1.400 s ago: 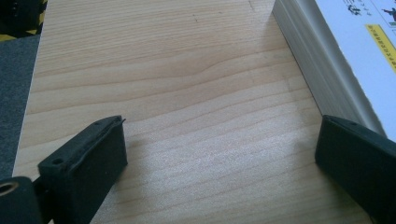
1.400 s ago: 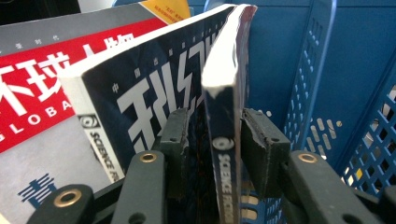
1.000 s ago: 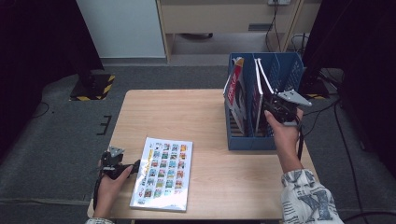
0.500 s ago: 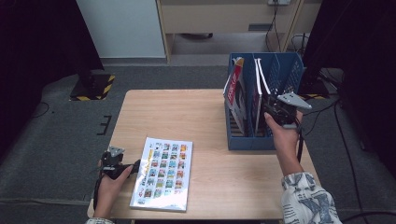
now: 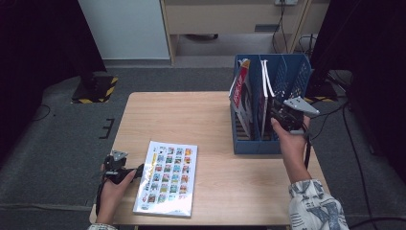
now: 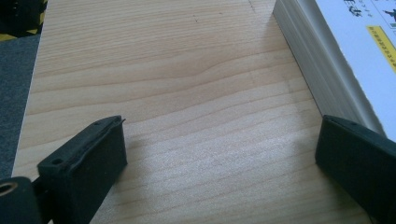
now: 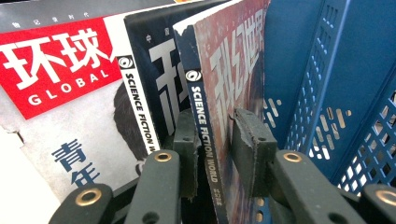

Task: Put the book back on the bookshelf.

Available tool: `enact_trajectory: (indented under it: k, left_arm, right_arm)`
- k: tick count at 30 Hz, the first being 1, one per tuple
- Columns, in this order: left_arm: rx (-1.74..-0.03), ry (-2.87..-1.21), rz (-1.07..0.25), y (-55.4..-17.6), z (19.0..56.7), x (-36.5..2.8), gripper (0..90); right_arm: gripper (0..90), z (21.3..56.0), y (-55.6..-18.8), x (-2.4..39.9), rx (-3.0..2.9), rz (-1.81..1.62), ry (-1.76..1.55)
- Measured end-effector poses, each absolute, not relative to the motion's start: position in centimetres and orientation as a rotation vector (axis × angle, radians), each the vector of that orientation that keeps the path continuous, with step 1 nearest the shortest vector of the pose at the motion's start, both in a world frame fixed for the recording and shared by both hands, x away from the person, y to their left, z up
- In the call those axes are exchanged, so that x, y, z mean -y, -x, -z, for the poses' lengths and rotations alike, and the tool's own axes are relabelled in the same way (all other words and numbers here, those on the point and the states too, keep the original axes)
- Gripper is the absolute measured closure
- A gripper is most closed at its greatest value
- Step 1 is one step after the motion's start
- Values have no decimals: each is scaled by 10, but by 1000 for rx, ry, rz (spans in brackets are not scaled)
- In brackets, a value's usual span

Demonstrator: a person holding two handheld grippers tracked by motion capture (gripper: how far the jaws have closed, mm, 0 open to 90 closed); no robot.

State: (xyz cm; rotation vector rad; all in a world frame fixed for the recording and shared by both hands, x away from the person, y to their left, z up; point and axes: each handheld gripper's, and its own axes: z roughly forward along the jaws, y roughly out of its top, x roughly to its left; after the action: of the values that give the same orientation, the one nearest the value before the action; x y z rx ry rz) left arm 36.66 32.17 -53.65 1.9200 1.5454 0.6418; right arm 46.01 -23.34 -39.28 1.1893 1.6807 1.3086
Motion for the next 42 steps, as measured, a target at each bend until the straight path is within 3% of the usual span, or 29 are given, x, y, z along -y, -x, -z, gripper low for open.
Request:
enact_trajectory:
  k: [42]
  left_arm:
    - [-1545,-1921,-642,-367,537,-322,13]
  right_arm:
    - [612,395,-440,242,-1686,-1326,-1180]
